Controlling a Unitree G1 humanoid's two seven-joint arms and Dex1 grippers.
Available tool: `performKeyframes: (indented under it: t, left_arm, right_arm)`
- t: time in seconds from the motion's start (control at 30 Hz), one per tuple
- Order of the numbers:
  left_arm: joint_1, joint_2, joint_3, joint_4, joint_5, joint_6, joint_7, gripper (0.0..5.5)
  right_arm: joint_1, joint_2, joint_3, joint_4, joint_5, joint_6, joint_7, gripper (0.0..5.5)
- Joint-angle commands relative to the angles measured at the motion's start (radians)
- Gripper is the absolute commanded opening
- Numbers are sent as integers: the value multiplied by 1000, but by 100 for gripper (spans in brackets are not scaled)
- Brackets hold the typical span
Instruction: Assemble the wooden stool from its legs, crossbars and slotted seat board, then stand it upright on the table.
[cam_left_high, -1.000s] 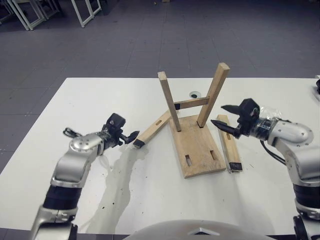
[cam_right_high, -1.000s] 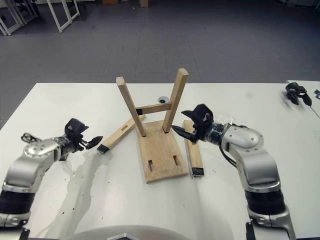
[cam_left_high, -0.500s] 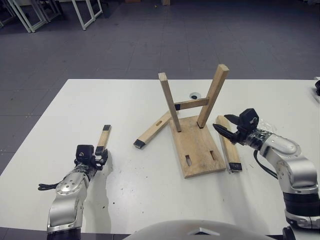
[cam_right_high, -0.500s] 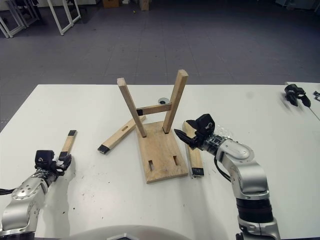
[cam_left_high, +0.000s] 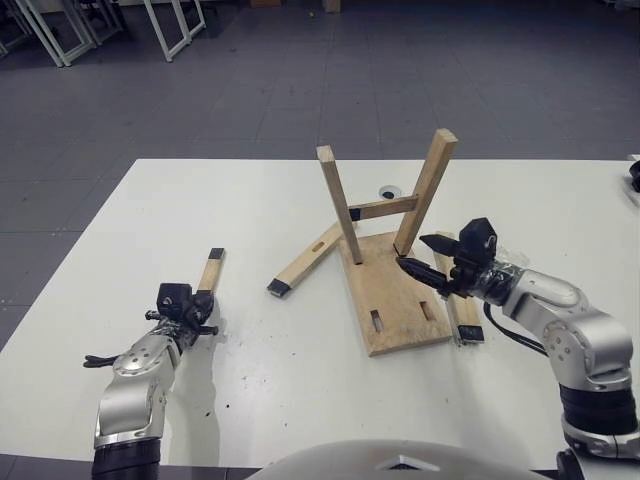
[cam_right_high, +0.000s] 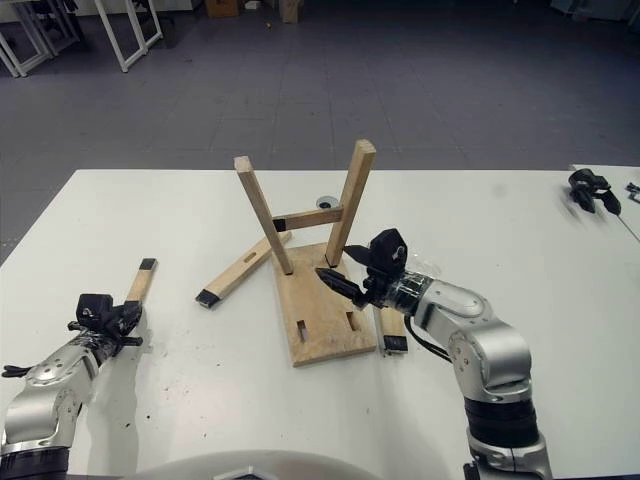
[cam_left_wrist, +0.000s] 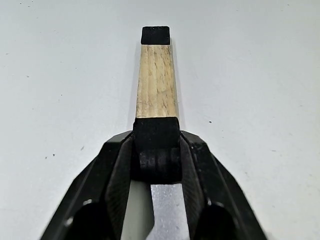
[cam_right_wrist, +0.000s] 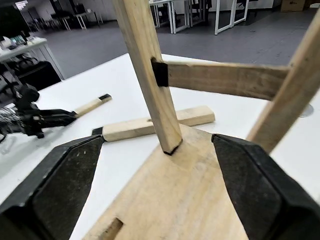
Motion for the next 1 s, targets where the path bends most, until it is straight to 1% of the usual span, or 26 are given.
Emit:
performKeyframes:
  t: [0.03, 0.07, 0.13, 0.2, 0.27, 0.4, 0.5, 0.63, 0.77, 1.0]
  left_arm:
    - [3, -57, 23, -16, 55, -316, 54, 129]
    - [1, -75, 36, -33, 67, -446, 69, 129]
    - [-6, -94, 27, -99, 109, -644, 86, 129]
    - [-32, -93, -8, -178, 155, -734, 89, 129]
    - [-74, -85, -38, -266, 185, -768, 85, 129]
    - [-133, -60, -108, -381, 212, -773, 37, 129]
    - [-135, -54, -168, -415, 210, -768, -5, 129]
    - [-107, -48, -225, -421, 187, -766, -60, 129]
    - [-95, -41, -249, -423, 162, -757, -100, 129]
    - [-79, -25, -230, -408, 124, -753, -133, 129]
  right_arm:
    - [-128, 137, -102, -43, 250, 165, -156, 456]
    - [-162, 182, -124, -40, 324, 199, -214, 456]
    - [-233, 258, -147, -20, 458, 244, -331, 456]
    - [-302, 303, -163, 18, 560, 260, -431, 456]
    - [-363, 325, -175, 59, 645, 251, -505, 456]
    - [-427, 323, -167, 98, 760, 222, -575, 456]
    - [-465, 314, -153, 125, 843, 204, -586, 456]
    - [-509, 301, -116, 145, 866, 169, -581, 456]
    - [-545, 302, -85, 175, 848, 127, -557, 456]
    - [-562, 282, -61, 191, 840, 82, -516, 332]
